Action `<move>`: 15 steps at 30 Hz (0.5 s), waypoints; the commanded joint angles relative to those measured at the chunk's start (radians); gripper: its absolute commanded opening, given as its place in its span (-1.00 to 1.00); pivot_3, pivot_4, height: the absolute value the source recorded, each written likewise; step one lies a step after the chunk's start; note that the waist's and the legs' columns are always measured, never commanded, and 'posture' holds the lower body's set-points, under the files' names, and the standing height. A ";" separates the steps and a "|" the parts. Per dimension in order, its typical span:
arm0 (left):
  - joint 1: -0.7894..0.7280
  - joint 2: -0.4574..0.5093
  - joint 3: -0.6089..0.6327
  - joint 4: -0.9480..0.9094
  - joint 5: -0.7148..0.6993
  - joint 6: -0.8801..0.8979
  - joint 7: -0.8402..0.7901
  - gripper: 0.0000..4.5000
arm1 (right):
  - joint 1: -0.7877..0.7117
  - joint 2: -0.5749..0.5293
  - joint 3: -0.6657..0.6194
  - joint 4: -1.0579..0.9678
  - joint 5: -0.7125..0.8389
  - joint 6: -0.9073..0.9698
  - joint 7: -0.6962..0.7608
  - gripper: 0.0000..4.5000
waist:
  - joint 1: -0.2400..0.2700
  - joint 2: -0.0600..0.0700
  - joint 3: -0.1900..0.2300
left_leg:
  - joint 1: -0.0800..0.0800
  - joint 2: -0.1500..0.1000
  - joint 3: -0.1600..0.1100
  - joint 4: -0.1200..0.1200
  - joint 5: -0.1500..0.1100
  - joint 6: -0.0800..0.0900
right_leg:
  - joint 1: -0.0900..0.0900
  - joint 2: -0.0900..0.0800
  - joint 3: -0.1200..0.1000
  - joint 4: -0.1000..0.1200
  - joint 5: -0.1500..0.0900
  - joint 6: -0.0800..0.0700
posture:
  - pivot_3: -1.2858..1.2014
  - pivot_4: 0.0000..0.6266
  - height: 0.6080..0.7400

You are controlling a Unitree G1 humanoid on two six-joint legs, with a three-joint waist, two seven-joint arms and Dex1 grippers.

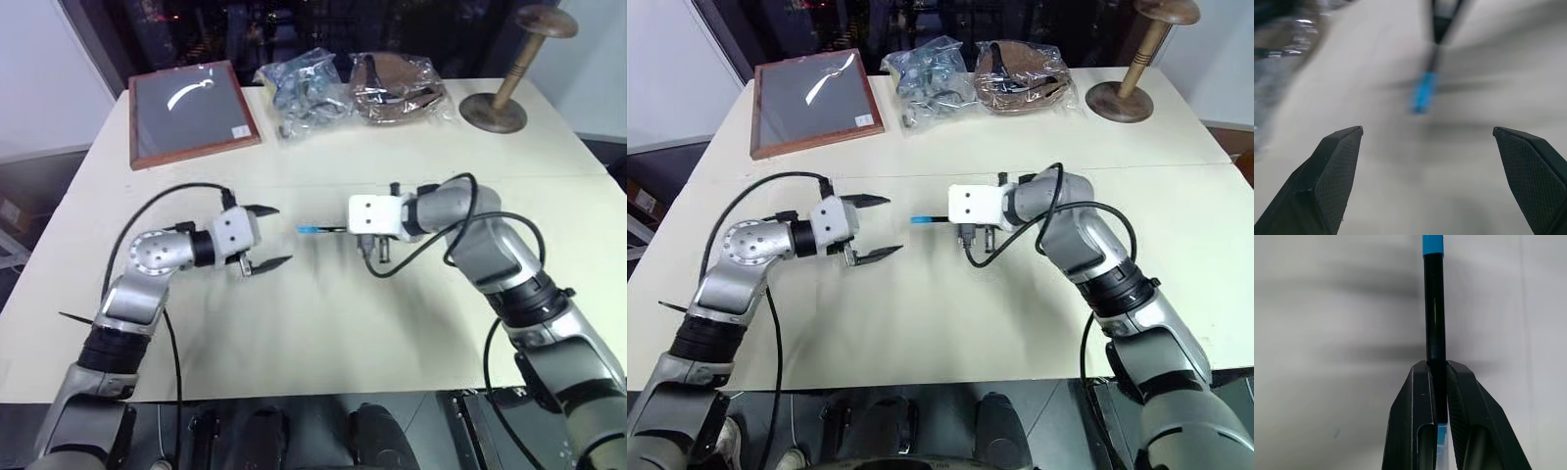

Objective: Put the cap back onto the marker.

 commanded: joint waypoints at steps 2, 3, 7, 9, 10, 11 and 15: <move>0.037 -0.022 0.013 -0.097 -0.011 0.079 0.078 0.98 | 0.055 -0.023 -0.117 -0.113 0.032 0.148 -0.061 -1.00 | 0.000 0.000 0.000 | 0.000 0.000 0.000 0.000 0.000 0.000 | 0.000 0.000 0.000 0.000 0.000 0.000 | 0.03 -0.52 1.00; 0.049 -0.038 0.002 -0.109 -0.014 0.099 0.093 0.98 | 0.077 -0.023 -0.149 -0.137 0.038 0.214 -0.081 -1.00 | 0.000 0.000 0.000 | 0.000 0.000 0.001 0.000 0.000 0.000 | 0.000 0.000 0.000 0.000 0.000 0.000 | 0.03 -0.52 1.00; 0.074 -0.090 -0.029 -0.123 -0.030 0.148 0.116 0.98 | 0.145 -0.023 -0.240 -0.220 0.034 0.451 -0.173 -1.00 | 0.009 0.000 0.000 | 0.000 0.000 0.001 0.000 0.000 0.000 | 0.001 0.000 0.001 0.000 0.000 0.000 | 0.03 -0.52 1.00; 0.078 -0.112 -0.044 -0.135 -0.035 0.174 0.125 0.98 | 0.176 -0.047 -0.268 -0.252 0.046 0.509 -0.193 -1.00 | 0.017 0.000 0.000 | 0.000 0.000 0.001 0.001 0.000 0.000 | 0.001 0.000 0.001 0.000 0.000 0.000 | 0.03 -0.52 1.00; 0.074 -0.123 -0.047 -0.129 -0.049 0.185 0.120 0.98 | 0.201 -0.062 -0.278 -0.272 0.045 0.549 -0.208 -1.00 | 0.022 0.000 0.000 | 0.000 0.000 0.002 0.000 0.000 0.000 | 0.001 0.000 0.002 0.000 0.000 0.000 | 0.03 -0.52 1.00; 0.075 -0.137 -0.058 -0.138 -0.054 0.198 0.125 0.98 | 0.232 -0.082 -0.296 -0.290 0.051 0.567 -0.214 -1.00 | 0.027 0.000 0.000 | 0.000 0.000 0.002 0.001 0.000 0.000 | 0.001 0.000 0.002 0.000 0.000 0.000 | 0.03 -0.52 1.00; 0.053 -0.143 -0.081 -0.120 -0.060 0.218 0.108 0.98 | 0.317 -0.113 -0.366 -0.337 0.086 0.682 -0.266 -1.00 | 0.031 0.000 0.000 | 0.000 -0.001 0.003 0.001 0.000 0.000 | 0.002 0.000 0.003 -0.001 0.000 0.000 | 0.03 -0.52 1.00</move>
